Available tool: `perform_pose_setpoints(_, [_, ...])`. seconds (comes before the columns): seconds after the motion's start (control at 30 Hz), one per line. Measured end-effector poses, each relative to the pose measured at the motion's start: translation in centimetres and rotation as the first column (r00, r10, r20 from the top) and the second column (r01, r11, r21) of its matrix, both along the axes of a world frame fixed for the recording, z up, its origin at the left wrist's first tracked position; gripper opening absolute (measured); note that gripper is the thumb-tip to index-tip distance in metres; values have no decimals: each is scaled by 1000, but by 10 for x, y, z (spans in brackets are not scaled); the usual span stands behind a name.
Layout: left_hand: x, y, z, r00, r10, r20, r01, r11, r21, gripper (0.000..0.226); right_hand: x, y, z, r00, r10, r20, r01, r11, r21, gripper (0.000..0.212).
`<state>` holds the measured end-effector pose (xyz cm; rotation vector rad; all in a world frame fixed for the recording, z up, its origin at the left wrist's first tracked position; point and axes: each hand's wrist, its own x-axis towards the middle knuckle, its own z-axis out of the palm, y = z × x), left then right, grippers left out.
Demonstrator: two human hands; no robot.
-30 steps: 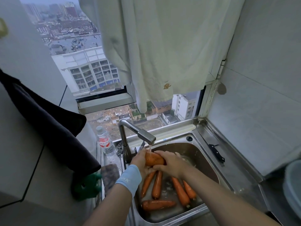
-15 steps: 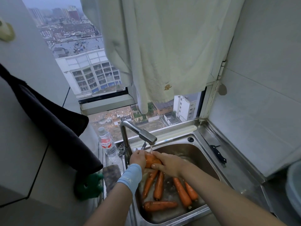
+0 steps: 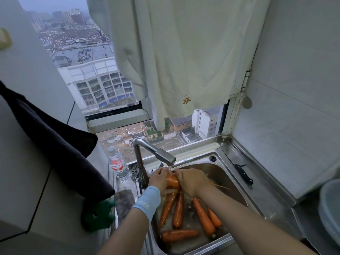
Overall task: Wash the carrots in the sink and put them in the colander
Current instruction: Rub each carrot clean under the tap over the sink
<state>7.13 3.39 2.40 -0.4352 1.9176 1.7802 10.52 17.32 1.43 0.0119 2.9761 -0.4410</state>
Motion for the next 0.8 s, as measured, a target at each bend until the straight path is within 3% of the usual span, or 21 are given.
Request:
perform_pose_setpoints(0.07, [3, -1, 4, 994, -106, 12, 104, 990, 94, 12, -3, 5, -3, 994, -108, 30, 109, 993, -52, 59])
perform_pose_setpoints(0.13, [5, 0, 7, 995, -101, -11, 102, 988, 113, 18, -5, 3, -5, 987, -158, 25, 160, 984, -84, 64])
perform_pose_setpoints(0.23, [0, 5, 3, 997, 54, -50, -55, 998, -21, 5, -2, -8, -1, 996, -87, -15, 86, 995, -48, 53])
perform_pose_setpoints(0.33, [-5, 4, 2, 982, 90, -168, -121, 975, -188, 10, 3, -13, -4, 997, -61, -44, 56, 993, -103, 48])
perform_pose_setpoints(0.4, [-6, 1, -2, 983, 28, -180, -60, 983, -172, 12, 2, -12, -6, 995, -103, -10, 100, 980, -171, 53])
perform_pose_setpoints(0.5, [-2, -4, -6, 987, -114, -109, 114, 993, -9, 19, -7, -1, -12, 966, -217, 138, 247, 933, -263, 61])
perform_pose_setpoints(0.6, [-1, -9, -17, 962, -235, -141, 234, 972, -24, 37, -15, 5, -15, 941, -241, 240, 305, 908, -287, 57])
perform_pose_setpoints(0.7, [0, -6, -13, 986, -86, -142, 90, 996, 21, 21, -13, -1, -9, 936, -254, 246, 327, 884, -334, 64])
perform_pose_setpoints(0.8, [-7, -3, -3, 976, 16, -216, -53, 984, -167, 22, -4, -14, -1, 976, -117, 185, 179, 912, -368, 62])
